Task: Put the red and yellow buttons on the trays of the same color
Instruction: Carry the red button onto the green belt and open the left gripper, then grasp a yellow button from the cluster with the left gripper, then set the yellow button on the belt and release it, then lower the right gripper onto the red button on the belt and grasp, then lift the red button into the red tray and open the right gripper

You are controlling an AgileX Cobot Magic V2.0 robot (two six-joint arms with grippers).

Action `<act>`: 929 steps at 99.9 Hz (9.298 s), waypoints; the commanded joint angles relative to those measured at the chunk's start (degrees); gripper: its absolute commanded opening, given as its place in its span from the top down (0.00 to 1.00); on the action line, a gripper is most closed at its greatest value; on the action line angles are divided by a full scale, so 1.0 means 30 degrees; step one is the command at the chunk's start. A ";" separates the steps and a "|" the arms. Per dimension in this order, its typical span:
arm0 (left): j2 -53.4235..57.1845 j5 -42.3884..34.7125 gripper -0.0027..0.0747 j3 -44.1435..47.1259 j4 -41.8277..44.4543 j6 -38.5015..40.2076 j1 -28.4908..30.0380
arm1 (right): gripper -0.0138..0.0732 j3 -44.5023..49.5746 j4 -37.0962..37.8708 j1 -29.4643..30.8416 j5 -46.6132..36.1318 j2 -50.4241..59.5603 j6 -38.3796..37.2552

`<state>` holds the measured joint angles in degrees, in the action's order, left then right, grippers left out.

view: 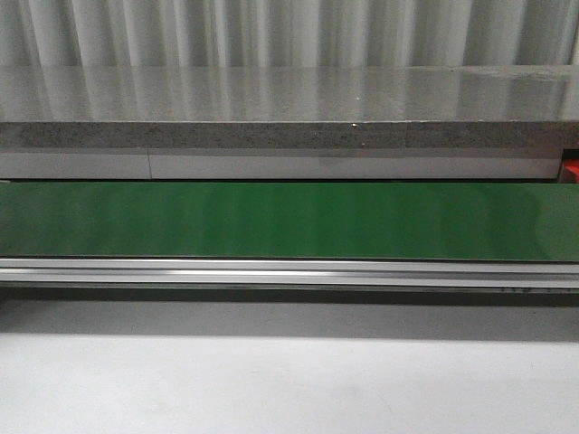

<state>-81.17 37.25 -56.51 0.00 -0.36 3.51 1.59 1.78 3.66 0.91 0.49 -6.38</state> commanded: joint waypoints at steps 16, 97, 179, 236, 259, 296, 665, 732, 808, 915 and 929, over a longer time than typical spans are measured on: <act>0.0030 -0.0807 0.86 -0.0680 0.0000 -0.0392 -0.0122 | 0.92 -0.0377 0.0197 0.0007 -0.1674 0.0343 0.0036; 0.4777 0.0987 0.08 -0.1692 -0.0448 0.1789 0.2709 | 0.92 -0.0377 0.0197 0.0007 -0.1674 0.0343 0.0036; 0.0335 -0.1590 0.08 0.2378 0.2024 0.3710 0.9896 | 0.92 -0.0377 0.0197 0.0007 -0.1674 0.0343 0.0036; -0.3068 -0.4309 0.09 0.2305 0.1929 0.3755 1.0798 | 0.92 -0.0377 0.0197 0.0007 -0.1674 0.0343 0.0036; -0.3385 -0.4467 0.39 0.2305 0.1889 0.3755 1.0798 | 0.92 -0.0377 0.0197 0.0007 -0.1674 0.0343 0.0036; -0.1829 -0.3529 0.99 0.2305 0.1518 0.3755 1.0377 | 0.92 -0.0377 0.0197 0.0007 -0.1674 0.0343 0.0036; 1.6472 -0.4829 0.99 0.9081 0.1139 0.2737 -0.4569 | 0.91 -1.4505 -0.2578 0.0007 1.2162 -1.1354 0.0214; 1.6472 -0.4829 0.99 0.9081 0.1139 0.2737 -0.4569 | 0.11 -1.4505 -0.7251 -0.0070 1.1861 -1.5497 0.4653; 1.6472 -0.4829 0.99 0.9081 0.1139 0.2737 -0.4569 | 0.11 -1.7316 -1.1993 -0.4375 1.0607 -2.2477 1.3589; 1.6472 -0.4829 0.99 0.9081 0.1139 0.2737 -0.4569 | 0.71 -1.8375 -1.1101 -0.4218 0.7578 -2.8200 1.5097; 1.6472 -0.4829 0.99 0.9081 0.1139 0.2737 -0.4569 | 0.71 -1.9424 -1.0767 -0.2726 0.8468 -2.8119 1.5097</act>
<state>-31.77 27.56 -27.85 3.33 7.32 -10.06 -52.86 -30.77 -7.63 26.60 -86.52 38.19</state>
